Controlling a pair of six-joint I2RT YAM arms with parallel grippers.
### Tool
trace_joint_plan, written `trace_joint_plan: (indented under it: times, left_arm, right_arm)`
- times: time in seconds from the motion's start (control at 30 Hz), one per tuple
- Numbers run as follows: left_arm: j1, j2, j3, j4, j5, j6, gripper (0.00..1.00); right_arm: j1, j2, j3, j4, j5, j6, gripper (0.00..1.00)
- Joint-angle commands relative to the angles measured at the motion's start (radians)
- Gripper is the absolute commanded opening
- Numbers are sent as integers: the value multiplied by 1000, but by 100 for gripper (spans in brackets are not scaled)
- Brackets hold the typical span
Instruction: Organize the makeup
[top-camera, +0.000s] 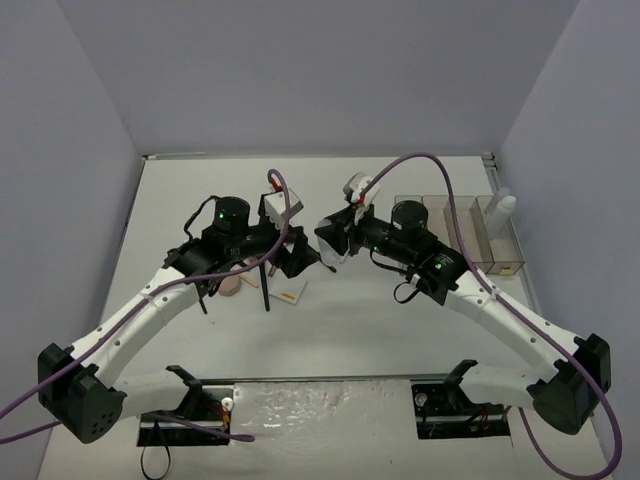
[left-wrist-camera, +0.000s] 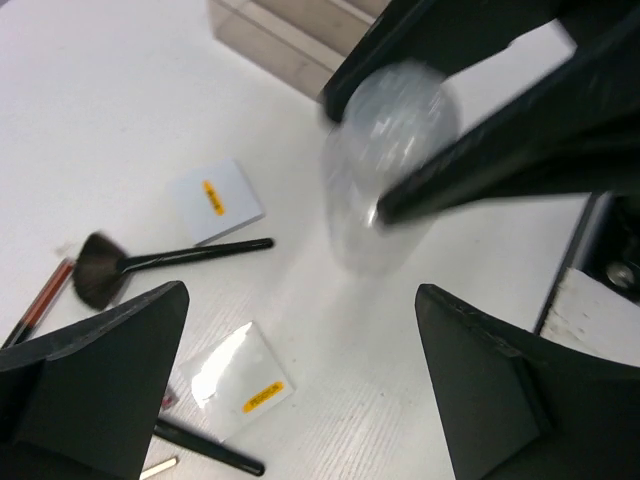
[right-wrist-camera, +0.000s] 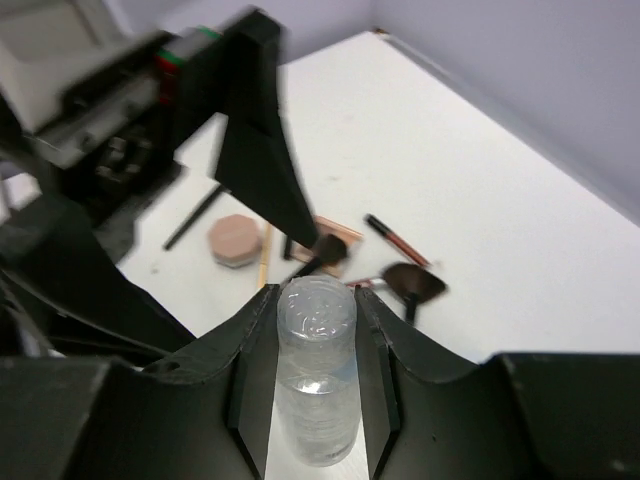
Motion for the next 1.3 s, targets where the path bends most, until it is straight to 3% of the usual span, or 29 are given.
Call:
trace_joint_plan:
  times: [0.0,0.17,0.37,0.5,0.67,0.8,1.03,1.13,1.27]
  left_arm:
    - [3,-76,-2,52,-248,-113,97]
    - [4,-145,12,-111,-466,-205,97]
    - [7,-257,58,-392,-764,-234,97]
    - [15,-362,26,-460,-891,-224,97]
    - [19,-462,-39,-434,-981,-209,97]
    - [27,-519,-96,-394,-1020,-188,97]
    - [92,-521,-153,-385,-948,-186,97]
    - [157,-514,-161,-375,-848,-195,97]
    - [196,-520,-158,-371,-846,-199,97]
  right_arm:
    - [-36,-93,-54,123,367,-30,0]
    - [-97,-156,-197,242,745,-45,0]
    - [-311,-236,-386,414,1028,32,0]
    - [-429,-225,-504,546,1163,32,0]
    - [-667,-148,-581,684,1141,107,0]
    - [-799,-39,-537,750,1053,127,0]
    - [-910,142,-390,819,977,125,0]
    - [-929,187,-327,815,949,115,0]
    - [-959,228,-297,830,910,126,0]
